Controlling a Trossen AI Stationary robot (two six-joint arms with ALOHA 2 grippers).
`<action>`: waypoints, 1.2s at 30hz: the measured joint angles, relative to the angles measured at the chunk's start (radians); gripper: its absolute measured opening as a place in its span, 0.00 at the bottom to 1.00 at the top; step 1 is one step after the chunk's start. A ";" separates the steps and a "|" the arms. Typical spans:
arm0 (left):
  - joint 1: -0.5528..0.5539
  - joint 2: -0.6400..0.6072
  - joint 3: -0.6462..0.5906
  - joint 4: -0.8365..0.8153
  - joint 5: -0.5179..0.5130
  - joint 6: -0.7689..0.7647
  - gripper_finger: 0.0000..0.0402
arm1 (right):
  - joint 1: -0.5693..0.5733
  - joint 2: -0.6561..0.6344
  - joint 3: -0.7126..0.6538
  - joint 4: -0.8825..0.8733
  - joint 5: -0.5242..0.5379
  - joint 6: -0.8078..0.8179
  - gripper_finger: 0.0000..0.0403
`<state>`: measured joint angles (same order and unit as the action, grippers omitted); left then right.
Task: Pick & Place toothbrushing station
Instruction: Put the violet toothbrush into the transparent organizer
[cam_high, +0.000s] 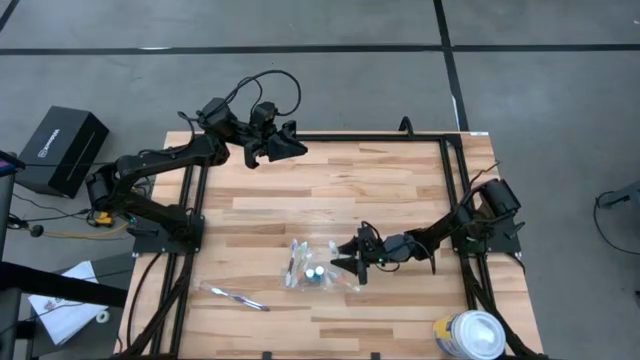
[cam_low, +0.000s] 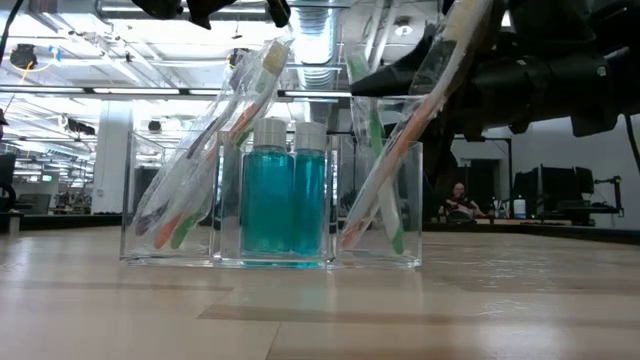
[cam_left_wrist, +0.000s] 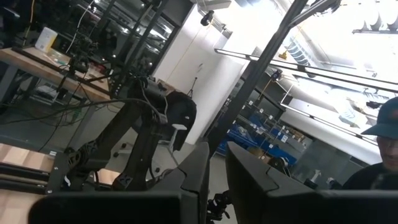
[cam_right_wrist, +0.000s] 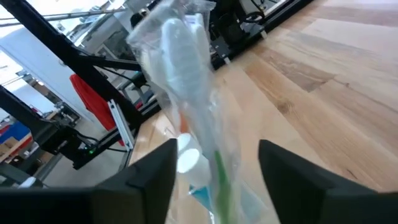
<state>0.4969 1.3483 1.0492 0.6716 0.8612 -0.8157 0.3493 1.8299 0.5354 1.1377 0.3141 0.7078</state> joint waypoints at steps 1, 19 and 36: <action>0.001 0.000 0.000 0.000 0.000 0.000 0.12 | -0.002 0.000 0.000 0.002 0.000 0.000 0.56; 0.004 0.000 0.000 -0.003 0.002 -0.004 0.12 | -0.041 -0.047 0.000 0.094 -0.026 -0.002 0.67; -0.013 0.003 0.000 -0.011 0.062 -0.046 0.14 | -0.153 -0.620 0.045 -0.290 -0.055 -0.252 0.67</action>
<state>0.4836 1.3510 1.0496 0.6611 0.9234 -0.8620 0.1960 1.2100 0.5808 0.8473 0.2588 0.4555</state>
